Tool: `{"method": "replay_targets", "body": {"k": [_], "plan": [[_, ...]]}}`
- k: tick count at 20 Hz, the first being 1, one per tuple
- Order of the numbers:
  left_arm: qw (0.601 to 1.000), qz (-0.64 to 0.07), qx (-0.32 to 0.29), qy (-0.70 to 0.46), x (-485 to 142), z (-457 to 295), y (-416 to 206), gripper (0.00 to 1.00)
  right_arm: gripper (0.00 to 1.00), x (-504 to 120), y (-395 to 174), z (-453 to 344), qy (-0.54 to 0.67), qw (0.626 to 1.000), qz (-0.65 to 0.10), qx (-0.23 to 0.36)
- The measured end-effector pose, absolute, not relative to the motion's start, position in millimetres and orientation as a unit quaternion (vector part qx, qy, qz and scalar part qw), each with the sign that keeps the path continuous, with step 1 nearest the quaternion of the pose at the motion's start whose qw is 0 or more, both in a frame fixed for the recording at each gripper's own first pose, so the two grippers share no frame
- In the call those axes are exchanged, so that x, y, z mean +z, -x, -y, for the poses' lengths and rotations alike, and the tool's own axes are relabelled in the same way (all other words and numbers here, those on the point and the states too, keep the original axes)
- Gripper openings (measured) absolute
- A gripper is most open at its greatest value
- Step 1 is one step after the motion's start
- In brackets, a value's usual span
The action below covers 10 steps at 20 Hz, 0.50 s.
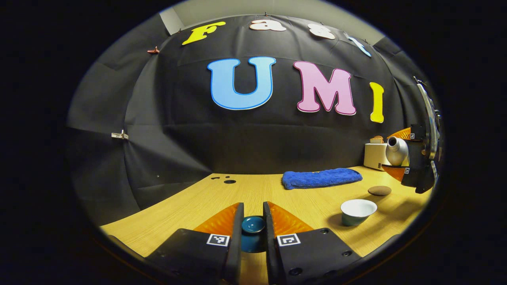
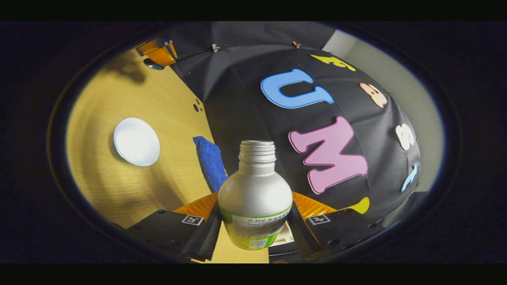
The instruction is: Open the teacup lid with one hand, grasp the water bottle and pour water into the teacup with the other hand; after pouring, place the water bottle on the coaster and then close the teacup lid.
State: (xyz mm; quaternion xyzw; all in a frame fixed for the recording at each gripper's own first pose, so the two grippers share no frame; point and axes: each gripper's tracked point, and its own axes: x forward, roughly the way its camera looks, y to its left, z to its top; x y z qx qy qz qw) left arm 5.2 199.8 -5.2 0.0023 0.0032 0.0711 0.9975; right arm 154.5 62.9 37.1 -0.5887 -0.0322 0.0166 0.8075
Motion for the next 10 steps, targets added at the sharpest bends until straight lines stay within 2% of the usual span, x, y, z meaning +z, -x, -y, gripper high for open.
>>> {"method": "replay_targets", "body": {"k": [2,3,4,10], "plan": [[0.998,-0.003,0.069,-0.002,-5.7,-200.9,-5.9,0.29,0.79,32.5,-161.5,-66.9,0.613,0.789,0.036,0.025],[0.998,-0.004,0.069,-0.002,-5.9,-202.3,-6.4,0.29,0.75,31.5,-163.7,-68.3,0.625,0.779,0.039,0.027],[0.998,-0.004,0.070,-0.003,-5.1,-203.1,-5.8,0.29,0.79,28.9,-164.1,-70.0,0.637,0.769,0.043,0.030],[0.998,-0.004,0.070,-0.002,-5.9,-203.5,-6.2,0.29,0.79,14.4,-177.6,-85.2,0.688,0.721,0.057,0.059]]}}
